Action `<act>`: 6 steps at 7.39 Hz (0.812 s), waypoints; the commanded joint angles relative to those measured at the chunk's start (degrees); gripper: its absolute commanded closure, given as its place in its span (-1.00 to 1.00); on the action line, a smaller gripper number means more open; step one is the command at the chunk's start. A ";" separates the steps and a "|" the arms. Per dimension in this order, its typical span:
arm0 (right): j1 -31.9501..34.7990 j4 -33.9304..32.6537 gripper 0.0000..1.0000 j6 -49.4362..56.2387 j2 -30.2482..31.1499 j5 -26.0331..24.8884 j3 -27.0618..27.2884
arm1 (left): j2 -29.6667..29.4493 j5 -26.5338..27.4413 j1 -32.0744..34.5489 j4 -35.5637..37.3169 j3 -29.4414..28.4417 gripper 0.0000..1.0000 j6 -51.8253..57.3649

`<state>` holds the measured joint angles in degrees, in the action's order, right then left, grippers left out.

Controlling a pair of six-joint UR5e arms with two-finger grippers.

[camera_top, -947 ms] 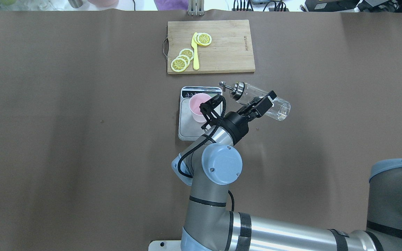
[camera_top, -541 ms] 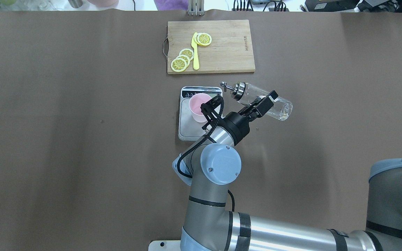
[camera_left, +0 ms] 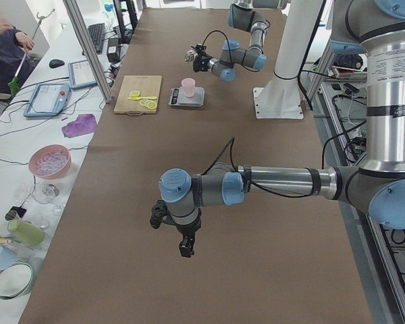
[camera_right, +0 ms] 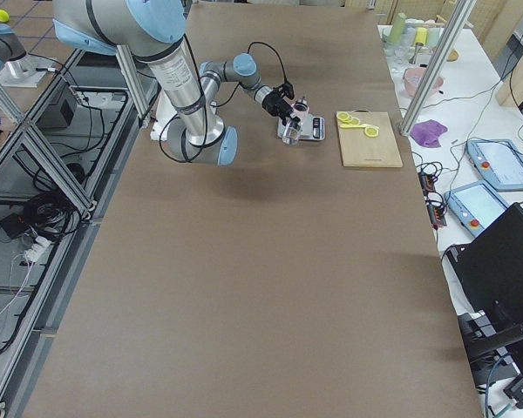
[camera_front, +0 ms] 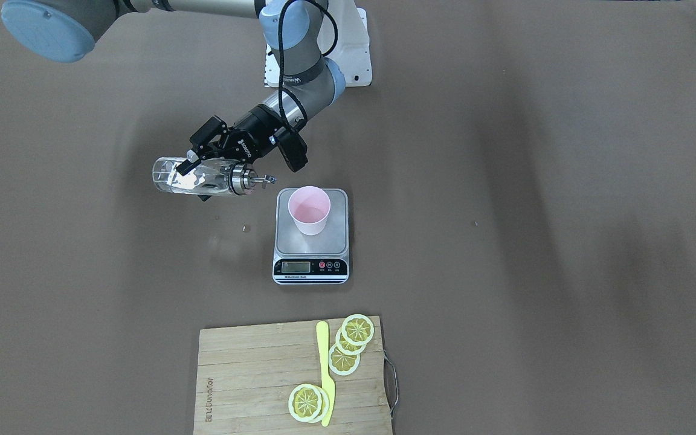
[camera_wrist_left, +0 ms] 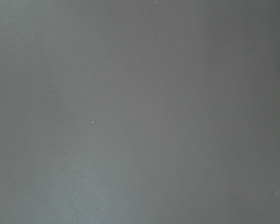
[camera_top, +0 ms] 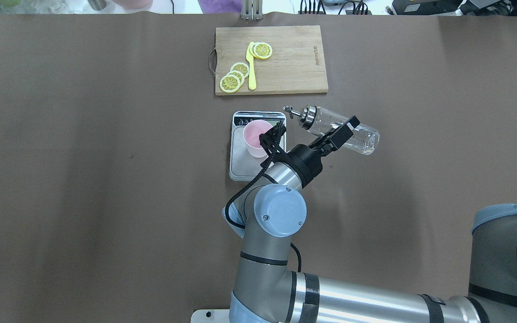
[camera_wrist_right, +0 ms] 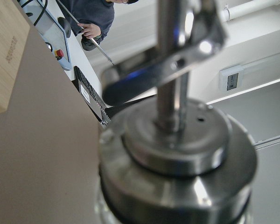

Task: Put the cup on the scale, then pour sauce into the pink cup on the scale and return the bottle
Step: 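Tilt the sauce bottle spout down into the pink cup with the right gripper, then hold the sauce bottle tilted over the pink cup with the right gripper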

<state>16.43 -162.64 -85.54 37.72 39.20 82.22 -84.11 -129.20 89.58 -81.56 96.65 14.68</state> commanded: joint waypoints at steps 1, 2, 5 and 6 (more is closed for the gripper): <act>0.01 -0.75 1.00 -0.07 -2.65 0.09 -3.73 | 0.00 0.00 -0.02 0.00 -0.41 -0.97 0.00; -0.08 -1.36 1.00 -0.16 -2.74 0.09 -4.78 | 0.00 0.00 -0.02 0.00 -0.41 -0.97 0.00; -0.43 -6.10 1.00 -2.08 -3.88 0.18 -5.93 | 0.00 -0.09 -0.02 0.00 -0.50 -0.97 0.00; -0.52 -6.46 1.00 -2.18 -4.84 0.27 -7.68 | 0.00 0.00 -0.02 0.00 -0.50 -0.97 0.00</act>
<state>16.03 -168.05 -87.37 33.97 39.36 76.09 -84.11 -129.24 89.56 -81.56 96.19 14.68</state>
